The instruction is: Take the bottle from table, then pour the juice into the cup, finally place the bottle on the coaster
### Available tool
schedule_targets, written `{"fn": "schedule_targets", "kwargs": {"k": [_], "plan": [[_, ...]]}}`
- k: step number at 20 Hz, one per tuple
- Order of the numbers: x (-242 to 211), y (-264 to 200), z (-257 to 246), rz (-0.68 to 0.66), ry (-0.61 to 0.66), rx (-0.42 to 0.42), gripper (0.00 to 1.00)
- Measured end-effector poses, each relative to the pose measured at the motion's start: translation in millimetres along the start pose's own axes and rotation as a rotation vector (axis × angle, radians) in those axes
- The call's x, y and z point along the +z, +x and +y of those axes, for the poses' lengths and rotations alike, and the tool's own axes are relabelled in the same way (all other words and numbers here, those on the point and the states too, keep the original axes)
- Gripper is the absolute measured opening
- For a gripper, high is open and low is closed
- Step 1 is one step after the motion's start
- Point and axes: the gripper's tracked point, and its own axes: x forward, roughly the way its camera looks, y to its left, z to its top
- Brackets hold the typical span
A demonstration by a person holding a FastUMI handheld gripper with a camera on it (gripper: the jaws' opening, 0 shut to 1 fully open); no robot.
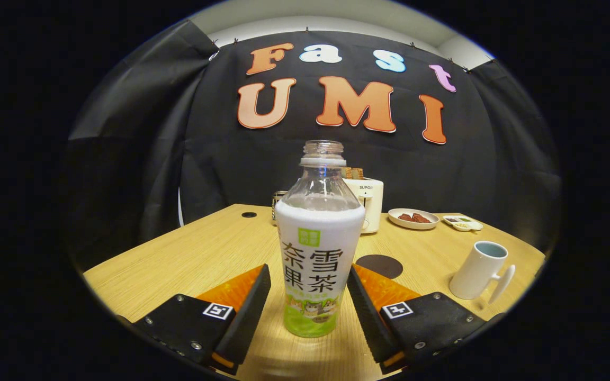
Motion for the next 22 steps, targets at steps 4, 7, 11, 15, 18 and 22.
{"fn": "schedule_targets", "kwargs": {"k": [4, 7, 11, 15, 18, 22], "plan": [[-7.8, 9.3, 0.1, 0.015, -0.028, 0.008, 0.77], [-6.1, 11.1, 3.1, 0.021, 0.008, 0.035, 0.67], [-6.3, 9.8, 2.2, 0.053, 0.055, 0.066, 0.61], [0.9, 10.0, 4.4, 0.067, 0.199, 0.124, 0.58], [9.3, 10.6, 0.0, 0.076, 0.309, 0.145, 0.58], [18.9, 11.9, -12.1, 0.078, 0.449, 0.132, 0.58]]}}
